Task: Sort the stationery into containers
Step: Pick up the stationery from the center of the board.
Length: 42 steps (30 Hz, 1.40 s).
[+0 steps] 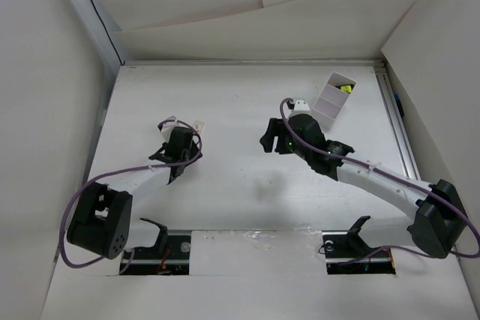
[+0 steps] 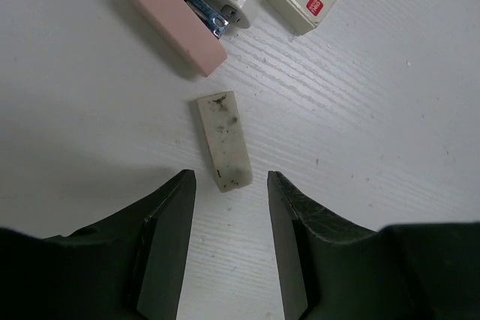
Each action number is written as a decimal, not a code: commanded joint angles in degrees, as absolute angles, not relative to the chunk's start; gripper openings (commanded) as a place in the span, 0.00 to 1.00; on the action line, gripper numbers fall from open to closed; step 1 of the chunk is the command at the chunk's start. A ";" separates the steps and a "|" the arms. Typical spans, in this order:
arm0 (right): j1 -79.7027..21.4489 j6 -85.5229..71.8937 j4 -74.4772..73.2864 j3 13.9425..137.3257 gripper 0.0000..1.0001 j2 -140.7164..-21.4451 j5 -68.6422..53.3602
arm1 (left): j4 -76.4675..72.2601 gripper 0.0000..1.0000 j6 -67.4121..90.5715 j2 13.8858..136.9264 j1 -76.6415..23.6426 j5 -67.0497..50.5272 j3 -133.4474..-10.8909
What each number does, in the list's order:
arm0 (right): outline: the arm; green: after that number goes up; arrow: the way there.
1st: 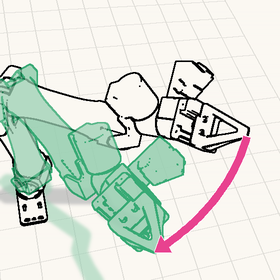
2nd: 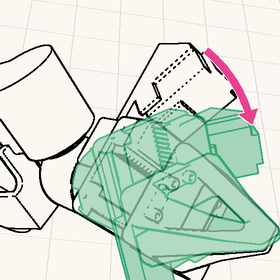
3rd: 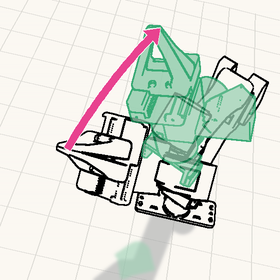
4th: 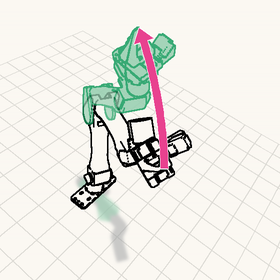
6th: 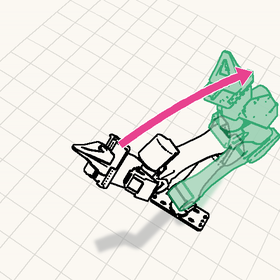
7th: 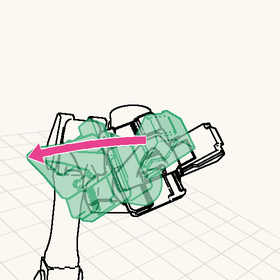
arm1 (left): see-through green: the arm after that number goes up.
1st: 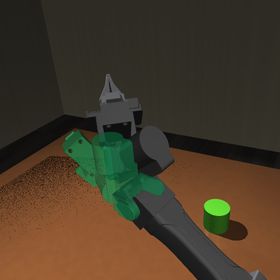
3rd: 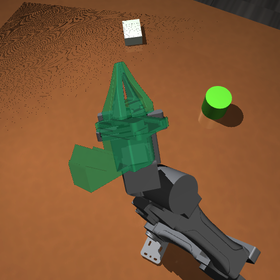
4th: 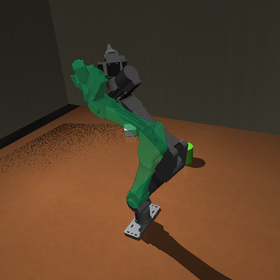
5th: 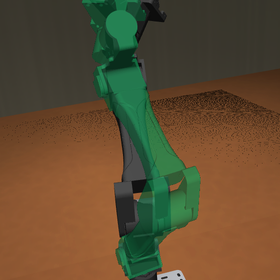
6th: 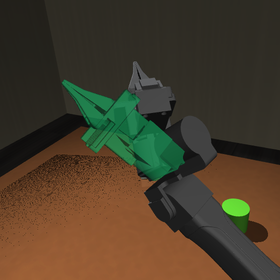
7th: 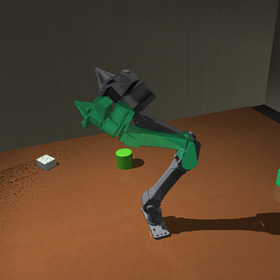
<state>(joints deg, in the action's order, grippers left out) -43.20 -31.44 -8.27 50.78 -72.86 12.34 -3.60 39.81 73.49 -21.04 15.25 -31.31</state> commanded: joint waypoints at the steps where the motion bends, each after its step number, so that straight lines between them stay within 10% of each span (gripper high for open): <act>1: -42.98 -31.99 -3.87 51.15 0.73 -73.12 11.16 | -3.60 0.40 40.43 75.57 -21.18 16.70 -33.49; 14: -42.98 -31.99 -3.34 51.15 0.73 -73.13 10.63 | -5.19 0.33 38.77 81.91 -21.18 18.54 -37.26; 22: -42.98 -31.99 -3.34 50.10 0.73 -70.32 12.48 | -4.66 0.01 38.23 85.34 -21.18 17.14 -38.14; 42: -36.04 -35.24 -8.87 50.08 0.73 -40.00 23.20 | -8.96 0.00 34.55 101.93 -47.11 9.24 -74.51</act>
